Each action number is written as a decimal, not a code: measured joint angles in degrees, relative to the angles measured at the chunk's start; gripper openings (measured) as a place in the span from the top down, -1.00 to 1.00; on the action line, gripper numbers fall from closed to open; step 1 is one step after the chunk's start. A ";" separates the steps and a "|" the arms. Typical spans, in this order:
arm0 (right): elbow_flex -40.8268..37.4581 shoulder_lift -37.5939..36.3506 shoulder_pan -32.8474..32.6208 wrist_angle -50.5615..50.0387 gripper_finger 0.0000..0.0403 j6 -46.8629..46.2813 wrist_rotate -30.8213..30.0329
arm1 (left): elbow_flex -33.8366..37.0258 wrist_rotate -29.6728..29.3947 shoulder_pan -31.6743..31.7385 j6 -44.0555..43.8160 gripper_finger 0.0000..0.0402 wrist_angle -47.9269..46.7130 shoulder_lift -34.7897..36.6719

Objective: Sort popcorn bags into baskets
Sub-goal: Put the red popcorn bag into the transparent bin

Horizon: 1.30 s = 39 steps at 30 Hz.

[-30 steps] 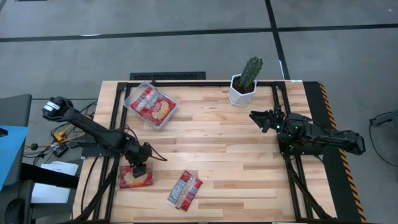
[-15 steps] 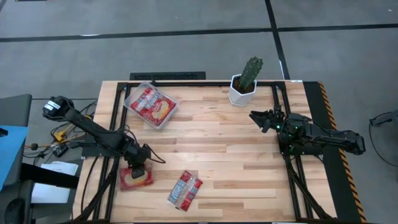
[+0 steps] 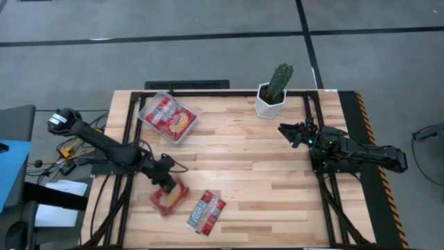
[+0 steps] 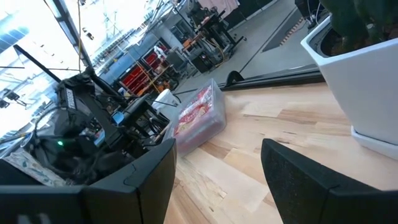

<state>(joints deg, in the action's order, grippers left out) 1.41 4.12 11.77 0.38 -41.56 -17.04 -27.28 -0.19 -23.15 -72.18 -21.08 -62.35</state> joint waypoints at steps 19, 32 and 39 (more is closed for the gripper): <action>0.00 0.00 0.00 -0.02 -0.29 1.02 -0.02 | -22.39 6.40 34.83 22.97 1.00 -7.82 0.06; 0.00 -0.02 0.00 -0.02 -0.29 1.14 -0.71 | -31.68 10.33 70.26 51.04 1.00 -20.37 0.06; 0.00 -0.01 0.02 0.00 -0.29 1.27 -1.22 | -31.77 10.36 82.42 58.57 1.00 -20.09 -4.73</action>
<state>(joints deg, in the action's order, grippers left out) 1.41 4.11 11.79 0.38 -40.29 -18.26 -59.05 10.17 59.27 -13.62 -41.17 -67.08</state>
